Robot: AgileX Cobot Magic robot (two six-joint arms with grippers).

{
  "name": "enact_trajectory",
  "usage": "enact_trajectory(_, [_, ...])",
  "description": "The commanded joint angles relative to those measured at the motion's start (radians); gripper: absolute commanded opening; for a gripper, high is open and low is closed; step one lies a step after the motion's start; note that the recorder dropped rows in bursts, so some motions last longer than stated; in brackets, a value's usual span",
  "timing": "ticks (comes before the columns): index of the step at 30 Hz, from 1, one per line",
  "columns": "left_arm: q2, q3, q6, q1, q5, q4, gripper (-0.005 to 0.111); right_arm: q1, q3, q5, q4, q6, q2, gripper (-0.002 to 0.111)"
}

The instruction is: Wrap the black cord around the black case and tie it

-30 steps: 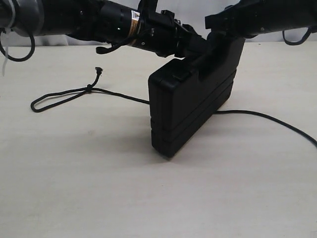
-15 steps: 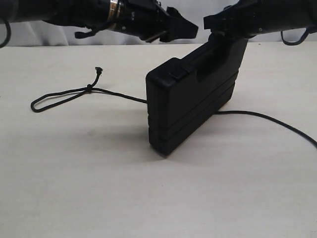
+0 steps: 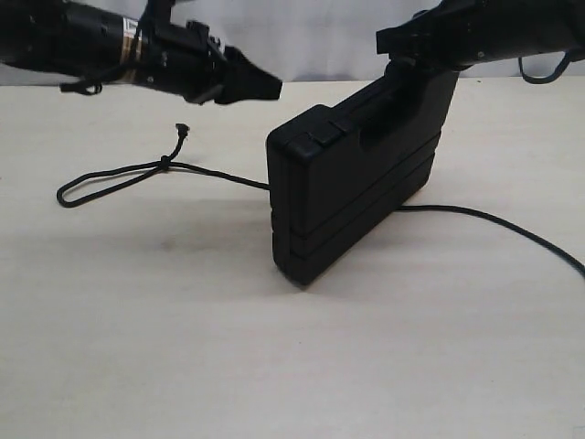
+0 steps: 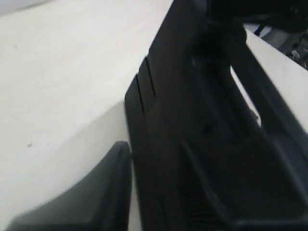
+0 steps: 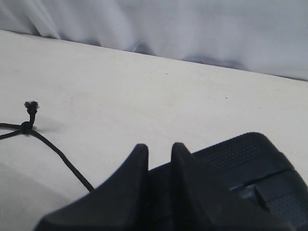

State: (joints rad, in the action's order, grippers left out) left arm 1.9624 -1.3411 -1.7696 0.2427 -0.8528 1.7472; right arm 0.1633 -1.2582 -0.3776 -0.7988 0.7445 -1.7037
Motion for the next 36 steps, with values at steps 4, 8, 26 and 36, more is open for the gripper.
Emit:
enact_trajectory(4, [0.001, 0.088, 0.077, 0.012, 0.06, -0.003, 0.0, 0.001, 0.008, -0.038, 0.029, -0.005, -0.014, 0.018])
enact_trajectory(8, [0.001, 0.116, 0.091, 0.038, 0.026, -0.003, 0.0, 0.001, 0.008, -0.038, 0.029, -0.005, -0.014, 0.018])
enact_trajectory(26, [0.001, 0.131, 0.056, 0.095, -0.097, -0.003, 0.0, 0.001, 0.008, -0.001, -0.009, -0.027, -0.014, 0.018])
enact_trajectory(36, [0.001, 0.131, 0.054, 0.095, -0.091, -0.003, 0.0, 0.001, 0.002, 0.011, -0.024, -0.024, -0.017, 0.018])
